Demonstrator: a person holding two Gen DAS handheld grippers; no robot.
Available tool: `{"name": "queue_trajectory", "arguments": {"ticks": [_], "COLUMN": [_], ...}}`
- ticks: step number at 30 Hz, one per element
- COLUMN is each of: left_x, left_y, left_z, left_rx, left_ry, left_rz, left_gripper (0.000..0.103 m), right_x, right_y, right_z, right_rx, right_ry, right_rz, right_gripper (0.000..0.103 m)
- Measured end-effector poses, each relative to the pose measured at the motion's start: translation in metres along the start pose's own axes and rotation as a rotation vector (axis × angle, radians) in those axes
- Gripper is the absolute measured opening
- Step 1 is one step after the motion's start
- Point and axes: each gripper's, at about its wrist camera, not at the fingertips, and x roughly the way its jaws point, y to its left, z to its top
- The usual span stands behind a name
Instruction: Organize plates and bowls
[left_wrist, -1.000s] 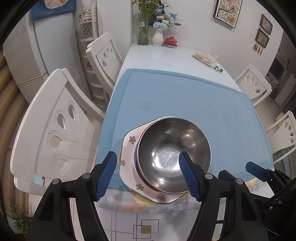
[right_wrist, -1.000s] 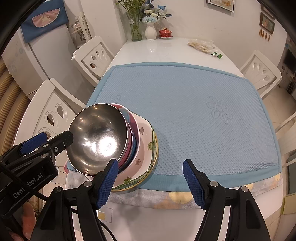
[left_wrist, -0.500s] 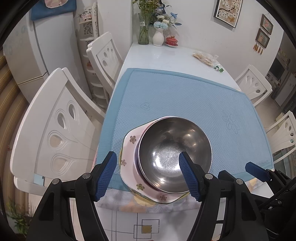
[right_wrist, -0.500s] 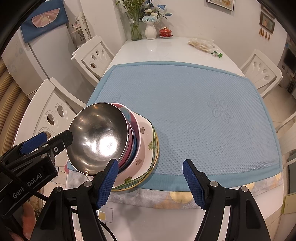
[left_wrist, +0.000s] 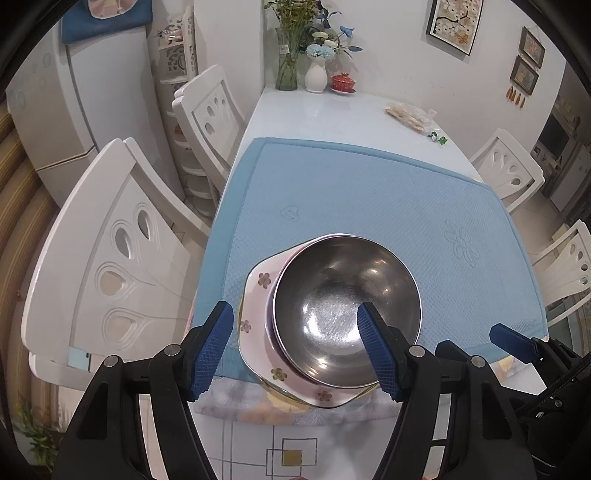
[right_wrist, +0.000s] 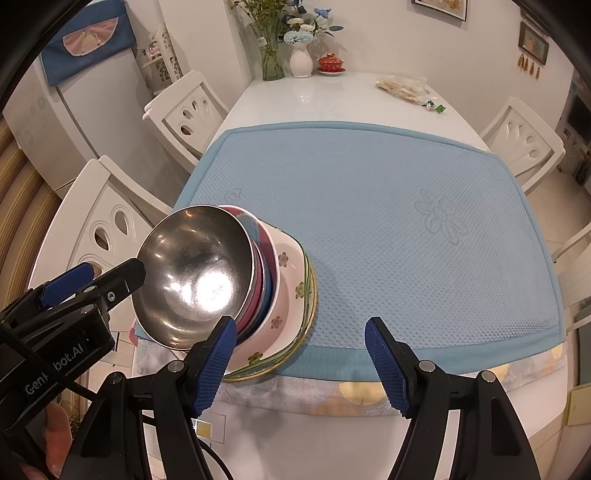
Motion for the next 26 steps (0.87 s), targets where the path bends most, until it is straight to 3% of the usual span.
{"name": "queue_trajectory", "arguments": {"ticks": [19, 26], "left_x": [0.001, 0.000], "left_y": [-0.022, -0.050], "left_z": [0.007, 0.011], "left_rx": [-0.007, 0.041], "left_ry": [0.004, -0.042], "left_rz": [0.029, 0.082], "left_gripper": [0.068, 0.069], "right_x": [0.001, -0.004], "right_y": [-0.016, -0.033], "right_z": [0.008, 0.011], "right_rx": [-0.007, -0.011], "right_ry": [0.011, 0.013], "right_rz": [0.012, 0.007], "right_gripper": [0.070, 0.070]}}
